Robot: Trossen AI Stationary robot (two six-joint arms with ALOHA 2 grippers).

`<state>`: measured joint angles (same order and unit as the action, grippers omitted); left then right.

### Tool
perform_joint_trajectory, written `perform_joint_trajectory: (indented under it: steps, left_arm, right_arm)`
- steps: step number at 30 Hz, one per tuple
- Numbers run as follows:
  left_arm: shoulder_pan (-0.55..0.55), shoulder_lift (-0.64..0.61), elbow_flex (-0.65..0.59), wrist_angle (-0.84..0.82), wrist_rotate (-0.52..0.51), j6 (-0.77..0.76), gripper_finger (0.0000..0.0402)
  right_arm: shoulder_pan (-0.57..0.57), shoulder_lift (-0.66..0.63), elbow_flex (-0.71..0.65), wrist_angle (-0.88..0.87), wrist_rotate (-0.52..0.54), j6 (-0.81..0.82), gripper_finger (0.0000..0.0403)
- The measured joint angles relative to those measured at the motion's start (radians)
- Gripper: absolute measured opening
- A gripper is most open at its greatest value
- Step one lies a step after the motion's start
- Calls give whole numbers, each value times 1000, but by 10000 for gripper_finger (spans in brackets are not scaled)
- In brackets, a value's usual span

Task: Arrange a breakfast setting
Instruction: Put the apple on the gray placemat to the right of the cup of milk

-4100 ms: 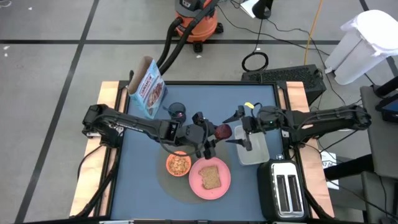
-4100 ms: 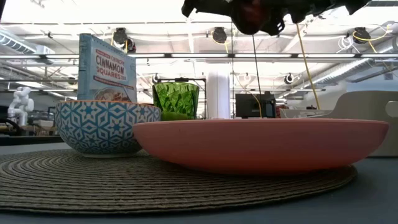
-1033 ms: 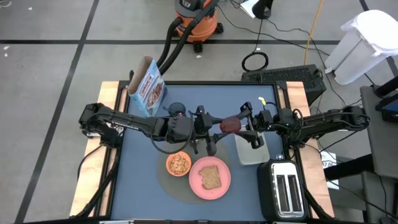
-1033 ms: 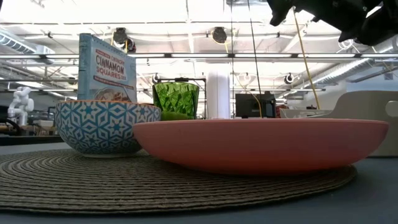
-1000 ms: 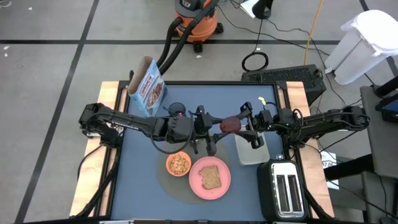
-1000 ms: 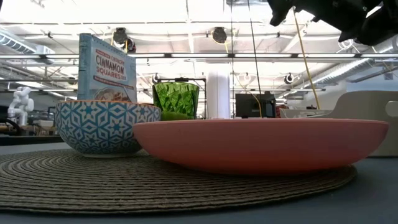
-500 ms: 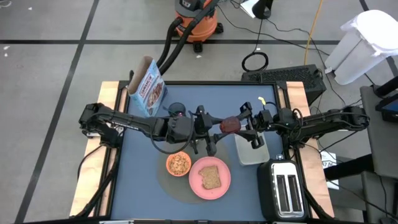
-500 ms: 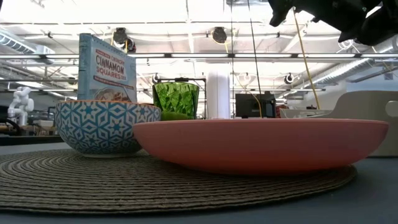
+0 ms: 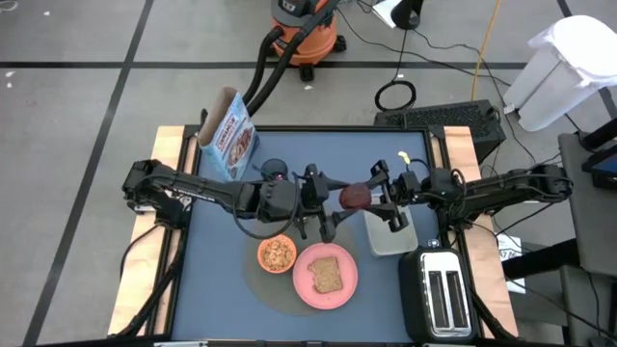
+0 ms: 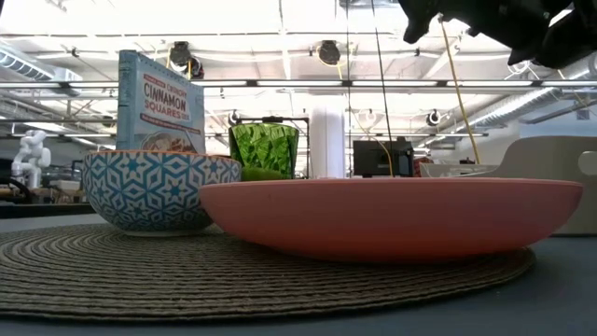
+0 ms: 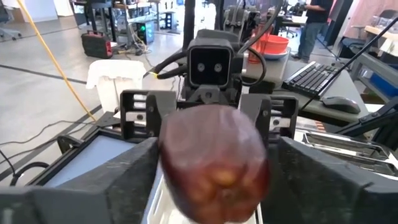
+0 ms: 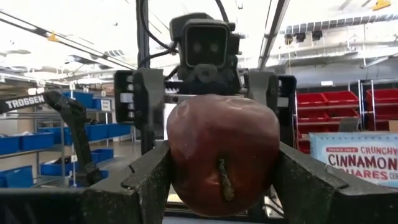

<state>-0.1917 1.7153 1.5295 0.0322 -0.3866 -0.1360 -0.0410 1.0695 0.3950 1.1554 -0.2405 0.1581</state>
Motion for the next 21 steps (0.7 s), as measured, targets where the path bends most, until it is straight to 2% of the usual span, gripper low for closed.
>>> perform_joint_trajectory:
  steps: [5, 8, 15, 17, 21]
  left_arm:
    - [0, -1, 0, -3, 0, 11, 371]
    - [0, -22, 0, -39, -2, 20, 375]
    - [-2, -131, 0, -238, -11, 19, 376]
    - [-3, -168, 0, -288, -32, 19, 376]
    - [-3, -250, -7, -440, -149, -11, 376]
  right_arm:
    - [0, 0, 0, -36, 4, 3, 232]
    - [0, -1, 0, -56, 4, 32, 232]
    - [0, -1, 6, -130, 5, 40, 231]
    - [0, -3, 42, -220, 6, 44, 231]
    - [-1, -6, 184, -544, 9, 11, 230]
